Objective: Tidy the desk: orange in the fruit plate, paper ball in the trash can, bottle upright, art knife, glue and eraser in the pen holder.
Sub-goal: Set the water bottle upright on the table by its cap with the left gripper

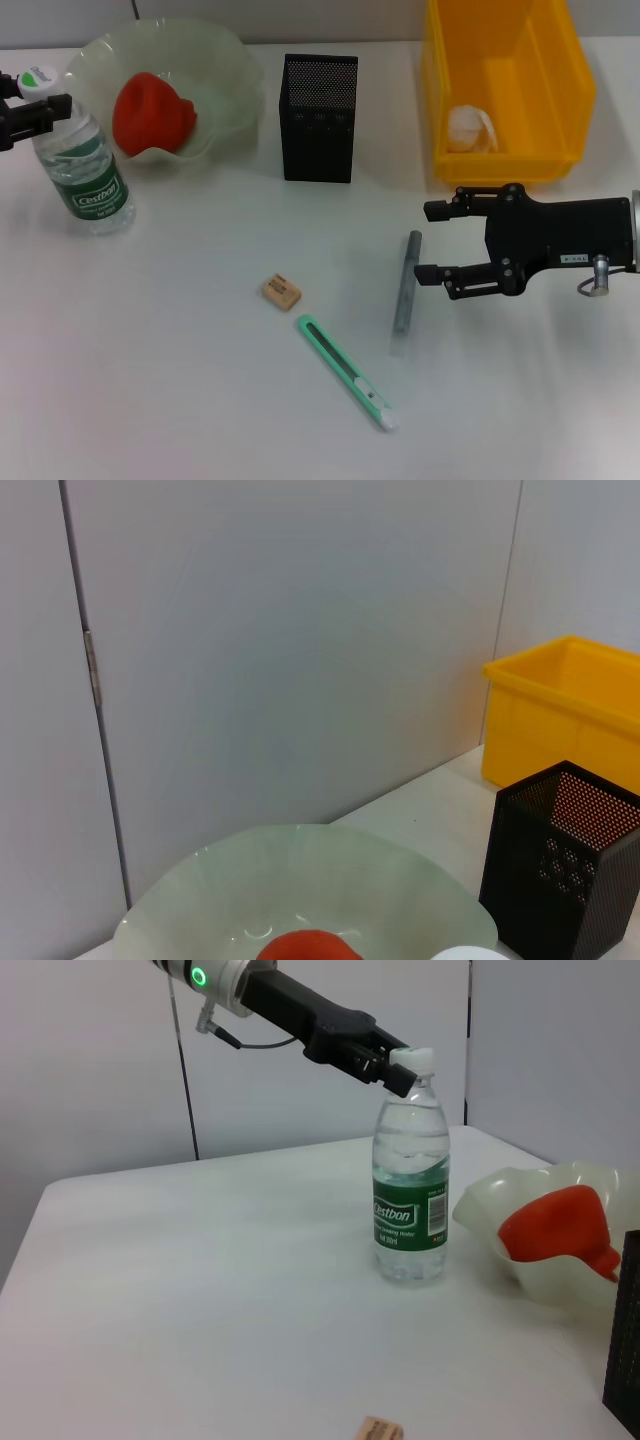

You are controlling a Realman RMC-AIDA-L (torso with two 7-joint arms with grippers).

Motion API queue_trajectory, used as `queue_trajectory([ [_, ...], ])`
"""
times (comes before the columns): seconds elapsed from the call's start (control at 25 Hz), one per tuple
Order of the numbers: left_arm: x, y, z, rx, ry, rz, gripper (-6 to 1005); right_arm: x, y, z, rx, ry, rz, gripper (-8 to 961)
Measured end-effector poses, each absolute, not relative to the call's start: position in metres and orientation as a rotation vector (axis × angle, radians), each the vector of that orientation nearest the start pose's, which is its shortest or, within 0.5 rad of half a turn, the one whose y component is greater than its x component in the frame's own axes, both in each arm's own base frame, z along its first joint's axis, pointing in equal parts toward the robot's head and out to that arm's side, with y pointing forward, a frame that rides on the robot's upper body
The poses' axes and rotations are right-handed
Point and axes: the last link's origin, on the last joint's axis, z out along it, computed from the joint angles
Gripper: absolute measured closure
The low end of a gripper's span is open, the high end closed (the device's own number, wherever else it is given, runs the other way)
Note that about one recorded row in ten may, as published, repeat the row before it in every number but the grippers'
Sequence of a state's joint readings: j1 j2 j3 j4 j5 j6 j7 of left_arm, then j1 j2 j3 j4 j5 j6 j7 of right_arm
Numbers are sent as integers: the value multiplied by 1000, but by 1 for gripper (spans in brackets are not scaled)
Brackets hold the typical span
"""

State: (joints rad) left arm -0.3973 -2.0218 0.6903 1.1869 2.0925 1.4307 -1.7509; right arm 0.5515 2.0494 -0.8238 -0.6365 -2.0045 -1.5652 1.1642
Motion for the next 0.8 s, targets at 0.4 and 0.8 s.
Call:
queue_trajectory([
  [0.4,-282,351,122,-2356,-646,-324,509,256,328,-11,-2884,238,556,164],
  [0.8,-282,352,123,-2341,-652,-333,503,256,328,-11,-2882,238,557,164],
])
